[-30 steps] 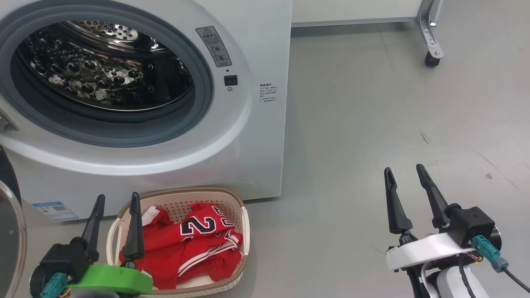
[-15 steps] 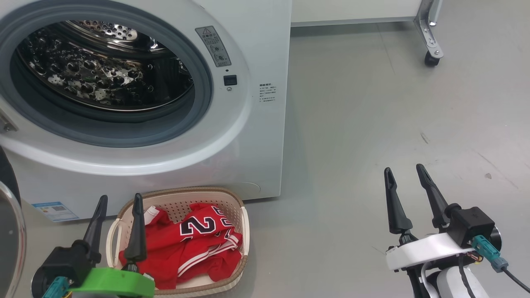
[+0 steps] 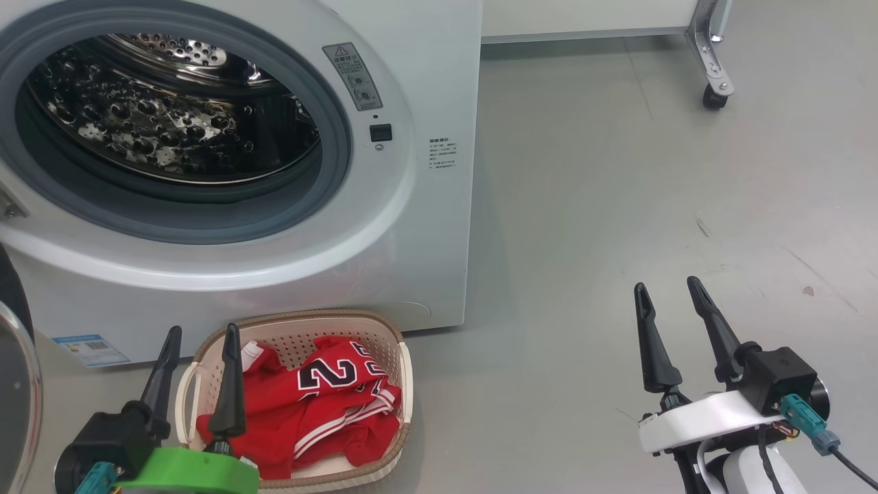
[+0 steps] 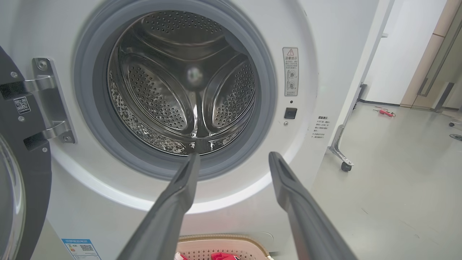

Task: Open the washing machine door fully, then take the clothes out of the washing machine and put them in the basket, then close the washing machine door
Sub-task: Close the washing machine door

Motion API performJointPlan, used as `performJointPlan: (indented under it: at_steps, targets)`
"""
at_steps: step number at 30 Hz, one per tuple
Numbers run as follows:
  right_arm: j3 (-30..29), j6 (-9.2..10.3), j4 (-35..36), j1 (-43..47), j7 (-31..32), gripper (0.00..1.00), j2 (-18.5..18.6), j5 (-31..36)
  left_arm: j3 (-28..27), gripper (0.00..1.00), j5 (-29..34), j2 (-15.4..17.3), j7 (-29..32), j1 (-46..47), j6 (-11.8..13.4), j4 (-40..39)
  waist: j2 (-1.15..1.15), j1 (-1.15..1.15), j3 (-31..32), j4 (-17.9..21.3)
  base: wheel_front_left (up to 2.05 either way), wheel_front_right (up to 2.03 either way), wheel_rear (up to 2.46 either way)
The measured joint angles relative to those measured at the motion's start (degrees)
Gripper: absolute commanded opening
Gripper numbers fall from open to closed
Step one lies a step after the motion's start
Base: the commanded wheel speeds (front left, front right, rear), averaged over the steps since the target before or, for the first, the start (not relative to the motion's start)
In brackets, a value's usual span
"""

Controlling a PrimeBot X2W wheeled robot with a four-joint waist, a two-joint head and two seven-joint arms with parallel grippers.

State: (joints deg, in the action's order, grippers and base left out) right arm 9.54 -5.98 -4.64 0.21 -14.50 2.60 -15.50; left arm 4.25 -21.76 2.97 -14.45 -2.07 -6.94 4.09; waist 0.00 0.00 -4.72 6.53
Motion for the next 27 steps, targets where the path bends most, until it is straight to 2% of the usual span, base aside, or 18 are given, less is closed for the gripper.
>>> performJointPlan:
  at_steps: [14, 19, 27]
  targets:
    - [-0.4, 0.12, -0.4, 0.0, 0.0, 1.0, 0.0, 1.5, 0.1, 1.0, -0.3, 0.0, 0.0, -0.6, 0.0, 0.2, 0.0, 0.0, -0.2, -0.1, 0.0, 0.0, 0.0]
    - [-1.2, 1.13, -0.4, 0.0, 0.0, 1.0, 0.0, 2.5, 0.1, 1.0, -0.3, 0.0, 0.0, -0.6, 0.0, 0.6, 0.0, 0.0, -0.3, 0.0, 0.0, 0.0, 0.0]
    - [-1.5, 1.58, -0.4, 0.0, 0.0, 1.0, 0.0, 3.0, 0.1, 1.0, -0.3, 0.0, 0.0, -0.6, 0.0, 0.7, 0.0, 0.0, -0.4, 0.0, 0.0, 0.0, 0.0]
